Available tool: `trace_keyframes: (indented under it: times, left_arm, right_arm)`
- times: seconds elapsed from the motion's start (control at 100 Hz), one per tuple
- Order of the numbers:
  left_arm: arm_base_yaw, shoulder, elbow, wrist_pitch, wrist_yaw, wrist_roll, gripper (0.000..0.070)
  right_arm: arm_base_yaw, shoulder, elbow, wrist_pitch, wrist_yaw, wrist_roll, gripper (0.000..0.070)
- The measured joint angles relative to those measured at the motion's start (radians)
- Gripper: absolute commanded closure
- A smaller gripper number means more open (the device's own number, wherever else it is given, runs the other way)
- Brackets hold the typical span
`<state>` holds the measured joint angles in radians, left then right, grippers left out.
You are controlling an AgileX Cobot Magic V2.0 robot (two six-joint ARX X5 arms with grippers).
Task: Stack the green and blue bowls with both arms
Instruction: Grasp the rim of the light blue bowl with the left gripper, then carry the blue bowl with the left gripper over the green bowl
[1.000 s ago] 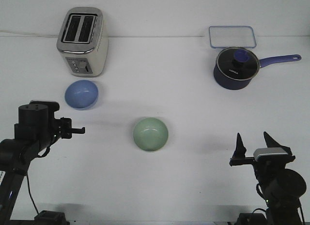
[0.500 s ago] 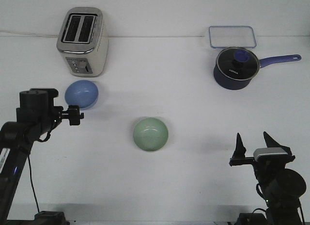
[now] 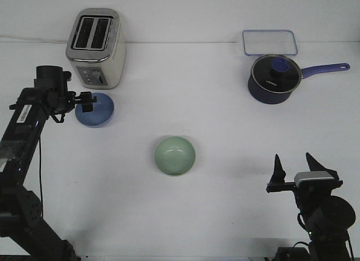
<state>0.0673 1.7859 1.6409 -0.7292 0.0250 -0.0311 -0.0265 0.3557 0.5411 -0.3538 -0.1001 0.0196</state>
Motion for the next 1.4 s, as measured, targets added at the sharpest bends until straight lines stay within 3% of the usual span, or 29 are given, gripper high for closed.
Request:
trace_keyframes:
  times: [0.58, 0.71, 0.85, 1.0, 1.4]
  left_arm:
    - [0.043, 0.182, 0.017, 0.041, 0.0, 0.008, 0.0252]
    - [0.044, 0.19, 0.017, 0.041, 0.0, 0.011, 0.0417]
    - [0.044, 0.192, 0.017, 0.041, 0.0, 0.014, 0.0516]
    - [0.044, 0.194, 0.018, 0.041, 0.001, 0.014, 0.0692]
    - [0.047, 0.192, 0.045, 0.012, 0.09, 0.022, 0.0696]
  right_arm:
    - [0.0, 0.0, 0.0, 0.0, 0.0, 0.0, 0.0129]
    - [0.0, 0.0, 0.0, 0.0, 0.0, 0.0, 0.0129]
    - [0.0, 0.0, 0.0, 0.0, 0.0, 0.0, 0.0129]
    - [0.0, 0.0, 0.0, 0.0, 0.0, 0.0, 0.0129]
    - [0.0, 0.0, 0.0, 0.0, 0.0, 0.0, 0.0129]
